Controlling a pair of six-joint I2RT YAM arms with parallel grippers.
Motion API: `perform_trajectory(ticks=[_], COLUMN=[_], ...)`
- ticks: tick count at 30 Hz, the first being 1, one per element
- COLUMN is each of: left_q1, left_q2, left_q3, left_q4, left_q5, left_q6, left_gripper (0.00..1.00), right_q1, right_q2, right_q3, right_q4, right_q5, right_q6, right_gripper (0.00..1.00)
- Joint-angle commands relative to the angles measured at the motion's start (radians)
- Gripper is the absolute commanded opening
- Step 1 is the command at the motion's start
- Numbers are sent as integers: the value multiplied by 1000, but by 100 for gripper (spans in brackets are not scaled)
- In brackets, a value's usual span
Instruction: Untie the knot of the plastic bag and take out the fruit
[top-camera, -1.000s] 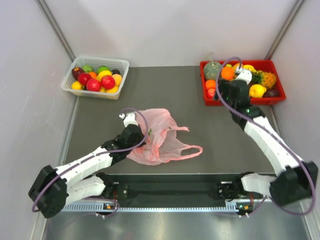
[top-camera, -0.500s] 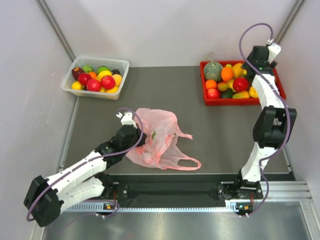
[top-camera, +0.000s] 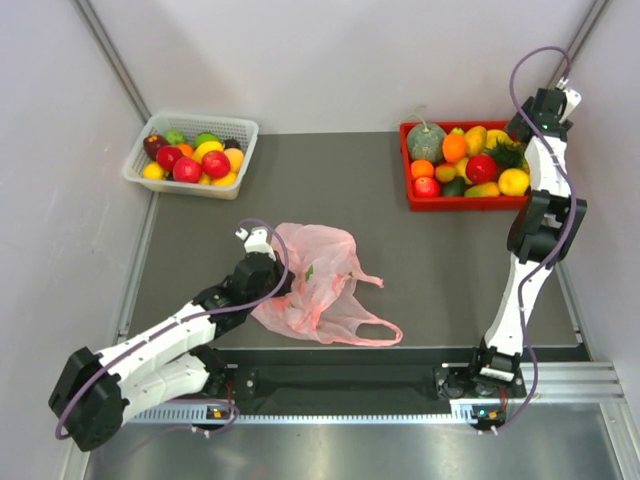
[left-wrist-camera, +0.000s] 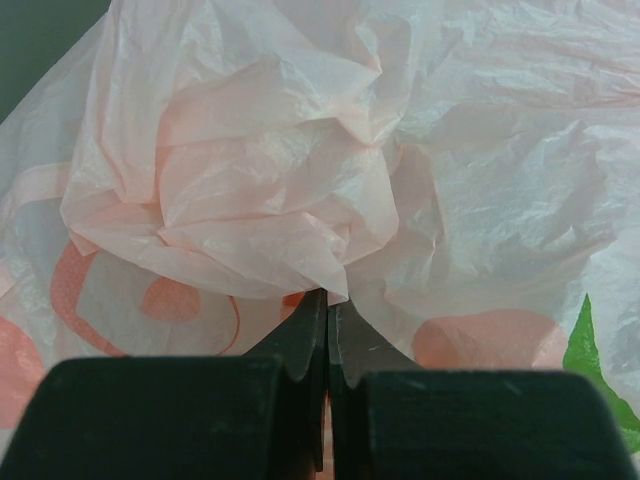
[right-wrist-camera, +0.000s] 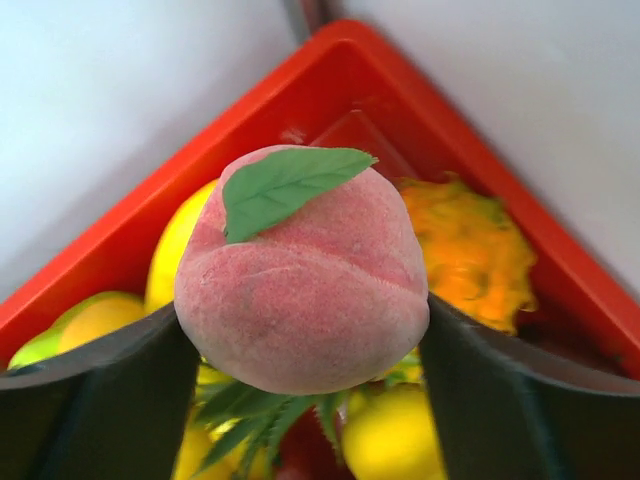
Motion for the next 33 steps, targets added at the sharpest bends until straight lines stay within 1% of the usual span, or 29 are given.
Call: perform_trajectory(ticks=[1,2,3,6,9,11,12,14,15,16,17,18,19,20,21,22,23,24,25,26,27,28,29,30,31,32,33], left_q1=[4,3,4,4,3,4,6,4,4,4,6,6,6,6,6,7,8,9,8,9,9,9,11,9,9,9,11], left_q2=[-14,-8,-5,7,10,15,18,25,29,35,47,55,62,77,84,91,91,93,93,93,91,90,90,88,90,90,91], left_q3=[-14,-14,-13,0,13,23,33,39,46,52,55,65,73,79,95,102,110,122,131,153,161,173,200,214,230,265,283], left_q4=[73,73,72,72,73,76,75,82,84,86,93,93,90,87,82,79,75,73,70,60,56,53,47,38,32,20,-6], left_q5=[-19,-19,-19,-18,-26,-29,-27,-26,-27,-26,-23,-19,-12,-4,2,17,20,22,20,20,17,14,4,2,-1,-6,-4], left_q6=[29,34,39,49,54,57,60,63,65,62,65,66,66,68,69,72,74,82,85,94,101,108,118,125,129,131,134], left_gripper=[0,0,0,0,0,0,0,0,0,0,0,0,0,1,3,8,19,26,33,46,51,56,72,81,90,99,99], right_q1=[6,6,6,6,8,8,10,8,8,10,10,13,17,25,31,51,68,83,129,155,204,221,232,244,246,244,246], right_q2=[-1,-3,-4,-33,-118,-211,-287,-378,-486,-551,-620,-759,-827,-893,-1011,-1065,-1116,-1212,-1257,-1303,-1389,-1435,-1483,-1574,-1621,-1709,-1753], right_q3=[84,80,80,77,36,-22,-48,-143,-191,-326,-408,-492,-642,-706,-764,-856,-892,-921,-968,-989,-1027,-1050,-1076,-1128,-1144,-1157,-1182], right_q4=[-7,-11,-20,-39,-34,-16,-8,-5,7,24,94,130,157,185,194,197,190,152,133,100,40,12,-5,-37,-60,-85,-111], right_q5=[-89,-93,-93,-99,-102,-115,-131,-145,-171,-194,-217,-249,-286,-293,-328,-358,-381,-426,-453,-473,-502,-524,-553,-607,-630,-654,-667], right_q6=[-13,-8,-4,4,19,31,36,65,81,99,146,171,191,238,254,260,254,246,205,188,173,151,150,153,148,148,150], right_gripper=[85,98,100,100,99,100,100,100,100,100,100,100,100,100,100,100,99,100,100,100,100,100,100,100,100,100,100])
